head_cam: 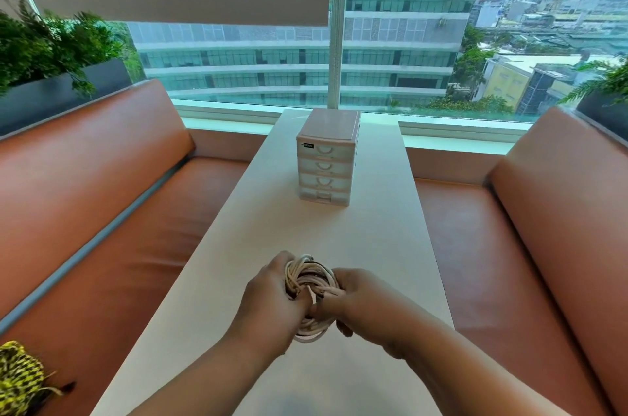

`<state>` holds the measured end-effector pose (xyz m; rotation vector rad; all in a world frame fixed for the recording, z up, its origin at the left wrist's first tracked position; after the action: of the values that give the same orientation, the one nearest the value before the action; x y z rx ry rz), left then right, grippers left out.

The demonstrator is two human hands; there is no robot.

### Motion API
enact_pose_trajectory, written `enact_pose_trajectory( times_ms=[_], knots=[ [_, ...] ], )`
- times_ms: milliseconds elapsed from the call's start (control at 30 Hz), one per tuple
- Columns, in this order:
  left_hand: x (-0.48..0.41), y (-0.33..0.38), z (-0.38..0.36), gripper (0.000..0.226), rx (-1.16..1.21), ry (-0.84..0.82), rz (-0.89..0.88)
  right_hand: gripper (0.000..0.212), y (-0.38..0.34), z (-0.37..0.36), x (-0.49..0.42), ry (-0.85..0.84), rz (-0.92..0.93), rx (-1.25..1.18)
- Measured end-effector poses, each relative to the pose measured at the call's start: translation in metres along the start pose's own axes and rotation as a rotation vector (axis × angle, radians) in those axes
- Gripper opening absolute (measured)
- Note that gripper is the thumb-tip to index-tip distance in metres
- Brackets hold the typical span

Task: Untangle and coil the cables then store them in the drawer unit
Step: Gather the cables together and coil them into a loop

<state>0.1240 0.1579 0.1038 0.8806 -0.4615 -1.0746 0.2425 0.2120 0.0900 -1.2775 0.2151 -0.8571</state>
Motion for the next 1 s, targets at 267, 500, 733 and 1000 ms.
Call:
enact_pose_trajectory(
  times_ms=[267, 500, 733, 1000],
  knots=[
    [-0.002, 0.008, -0.001, 0.027, -0.151, 0.010, -0.098, 0.021, 0.000, 0.001, 0.004, -0.197, -0.099, 0.046],
    [0.004, 0.016, -0.014, 0.017, -0.166, -0.064, -0.151, 0.023, 0.003, 0.003, -0.002, -0.163, -0.206, 0.054],
    [0.009, 0.007, -0.026, 0.016, -0.174, -0.134, -0.119, 0.032, 0.003, -0.010, 0.000, -0.149, -0.227, 0.362],
    [0.002, 0.005, -0.019, 0.012, -0.191, -0.084, -0.104, 0.017, -0.001, -0.017, 0.005, -0.218, -0.174, 0.097]
  ],
)
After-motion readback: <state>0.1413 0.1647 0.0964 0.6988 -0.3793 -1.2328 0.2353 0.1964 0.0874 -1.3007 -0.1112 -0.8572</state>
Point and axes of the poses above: each hand's wrist, its own x-axis away from the middle knuckle, its own z-axis out of the back of the hand, y = z × x, the point moved 7 cm from there along -x, towards the middle knuckle, and after that the axes turned 1 degree about -z, right-handed, at the moved point
